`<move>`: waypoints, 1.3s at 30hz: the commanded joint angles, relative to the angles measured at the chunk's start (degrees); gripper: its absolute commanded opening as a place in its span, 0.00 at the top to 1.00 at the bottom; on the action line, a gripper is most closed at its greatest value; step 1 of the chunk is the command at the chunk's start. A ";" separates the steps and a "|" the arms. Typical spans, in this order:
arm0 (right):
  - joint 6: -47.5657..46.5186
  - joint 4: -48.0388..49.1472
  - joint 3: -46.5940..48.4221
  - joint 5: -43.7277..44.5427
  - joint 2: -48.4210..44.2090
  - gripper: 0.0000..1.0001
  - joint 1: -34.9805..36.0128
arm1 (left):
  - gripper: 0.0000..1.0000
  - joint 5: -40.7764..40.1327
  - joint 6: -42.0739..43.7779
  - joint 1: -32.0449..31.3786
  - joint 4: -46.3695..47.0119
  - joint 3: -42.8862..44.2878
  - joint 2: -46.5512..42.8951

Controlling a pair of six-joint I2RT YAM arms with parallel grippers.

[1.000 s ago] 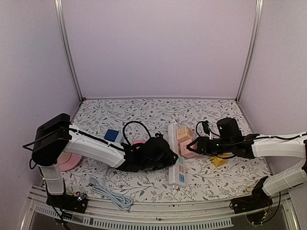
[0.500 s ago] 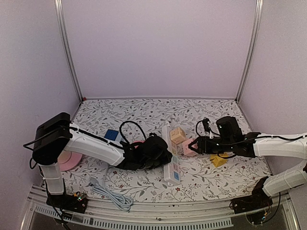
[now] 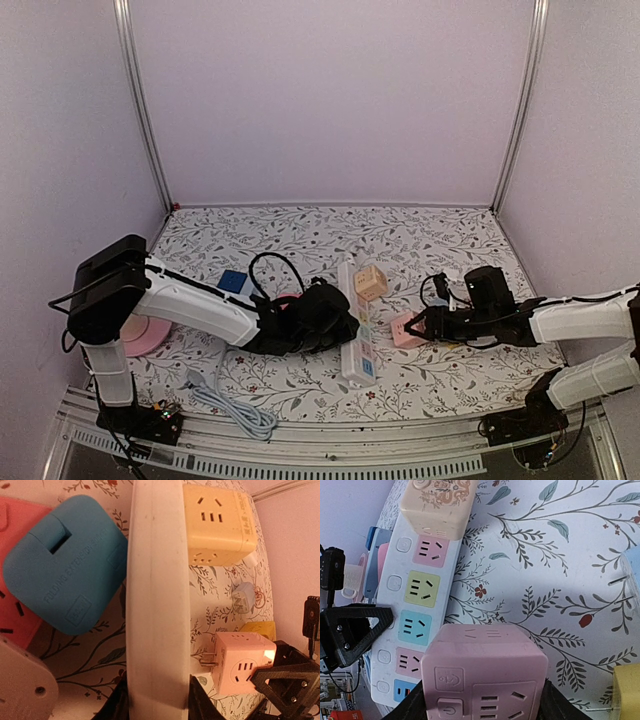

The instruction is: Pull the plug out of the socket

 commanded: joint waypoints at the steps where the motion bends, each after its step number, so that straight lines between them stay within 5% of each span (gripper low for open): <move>1: 0.70 3.12 -2.05 -1.70 -1.11 0.83 -0.11 | 1.00 -2.92 2.42 0.91 -4.91 -1.85 0.81; 14: -1.50 -5.94 -0.73 7.10 -3.70 0.33 -0.09 | 1.00 -2.64 2.81 0.86 -4.72 -1.43 0.95; 24: -3.11 -11.11 0.69 13.40 -5.05 0.10 -0.07 | 1.00 -2.40 3.52 0.99 -4.96 -0.63 1.25; 39: -3.78 -14.35 5.43 13.03 -8.59 0.02 0.13 | 1.00 -1.50 4.64 0.90 -3.24 -0.76 1.62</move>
